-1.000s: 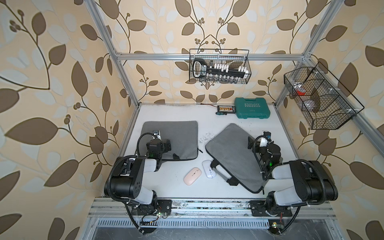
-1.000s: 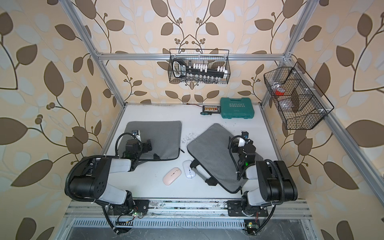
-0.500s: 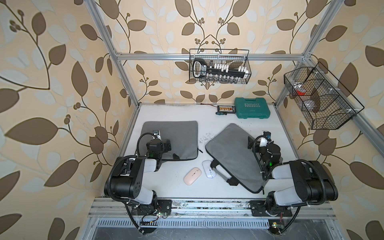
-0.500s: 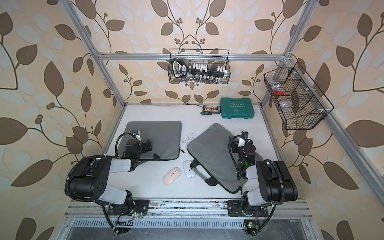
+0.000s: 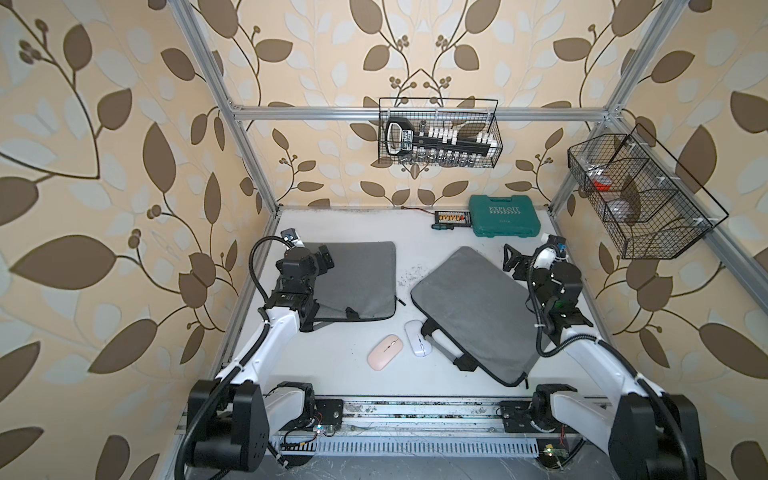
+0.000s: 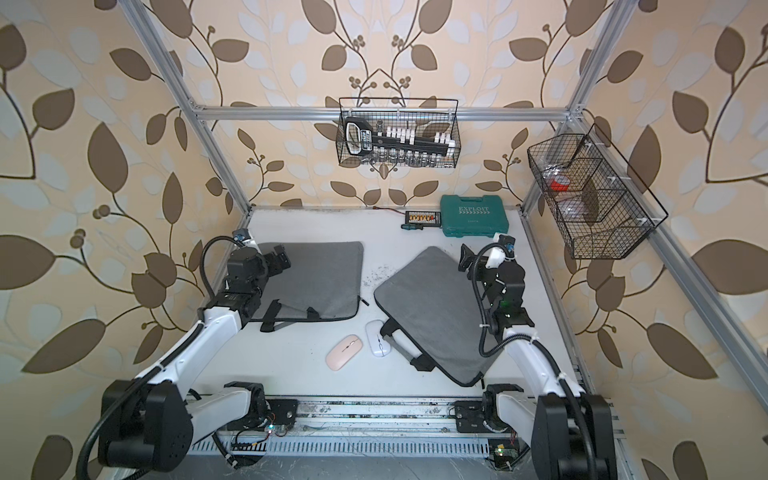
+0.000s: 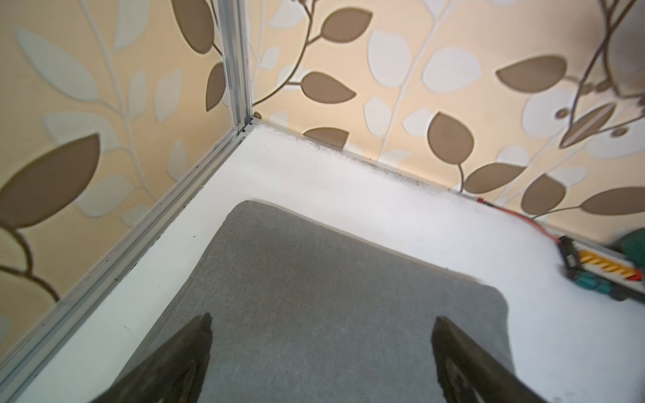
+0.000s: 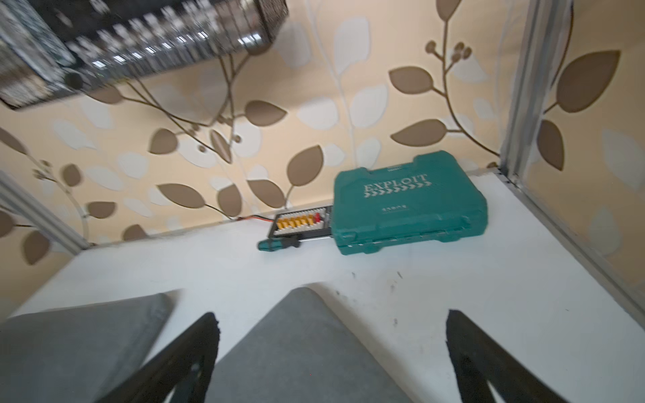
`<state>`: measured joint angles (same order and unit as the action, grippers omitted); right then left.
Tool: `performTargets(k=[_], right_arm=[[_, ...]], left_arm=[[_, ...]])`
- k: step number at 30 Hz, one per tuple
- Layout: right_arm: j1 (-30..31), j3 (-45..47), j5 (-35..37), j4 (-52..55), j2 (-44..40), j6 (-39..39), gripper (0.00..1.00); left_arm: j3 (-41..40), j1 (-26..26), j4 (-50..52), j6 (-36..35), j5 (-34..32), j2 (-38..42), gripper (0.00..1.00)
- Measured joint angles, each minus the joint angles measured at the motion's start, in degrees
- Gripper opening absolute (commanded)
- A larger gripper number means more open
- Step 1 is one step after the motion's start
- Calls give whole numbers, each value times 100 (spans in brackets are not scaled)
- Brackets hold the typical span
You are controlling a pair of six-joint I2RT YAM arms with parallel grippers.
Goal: Put the mouse into the laptop bag
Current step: Unzip the zipper on the zippered laptop bag.
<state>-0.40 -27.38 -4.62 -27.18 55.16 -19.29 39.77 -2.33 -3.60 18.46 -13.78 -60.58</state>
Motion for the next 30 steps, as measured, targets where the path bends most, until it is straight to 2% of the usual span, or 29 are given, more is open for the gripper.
performTargets(k=[4, 6, 9, 11, 13, 14, 18, 21, 25, 30], right_arm=[[551, 55, -271, 0, -708, -887, 100], [798, -20, -573, 114, -638, -1373, 100], [844, -74, -1235, 238, -275, -1821, 100], [892, -22, -1591, 306, -125, -2004, 100], [1200, 164, -1714, 302, -195, -2052, 100], [1499, 243, -1582, 361, -278, -2004, 100], [3484, 334, -577, 706, -503, -1685, 98], [4419, 212, 234, 914, -144, -1600, 95], [5195, -46, 1075, 1207, 767, -1582, 93], [5447, -328, 1519, 1384, 1705, -1620, 91]], left_arm=[[-4, 0, 1335, 1163, -118, 929, 99], [-83, 4, 1738, 1620, -28, 1491, 99], [-81, 2, 2555, 2345, 70, 2192, 99], [4, 2, 3294, 2706, 188, 2474, 99], [57, 2, 3895, 2911, 365, 2634, 99], [57, 2, 4172, 3027, 468, 2717, 99], [-118, 2, 5123, 3650, 691, 3220, 99], [-566, 2, 5410, 4100, 968, 3840, 99], [-1285, 2, 5532, 4640, 1386, 4288, 99], [-1768, 2, 5375, 4959, 1856, 4052, 99]])
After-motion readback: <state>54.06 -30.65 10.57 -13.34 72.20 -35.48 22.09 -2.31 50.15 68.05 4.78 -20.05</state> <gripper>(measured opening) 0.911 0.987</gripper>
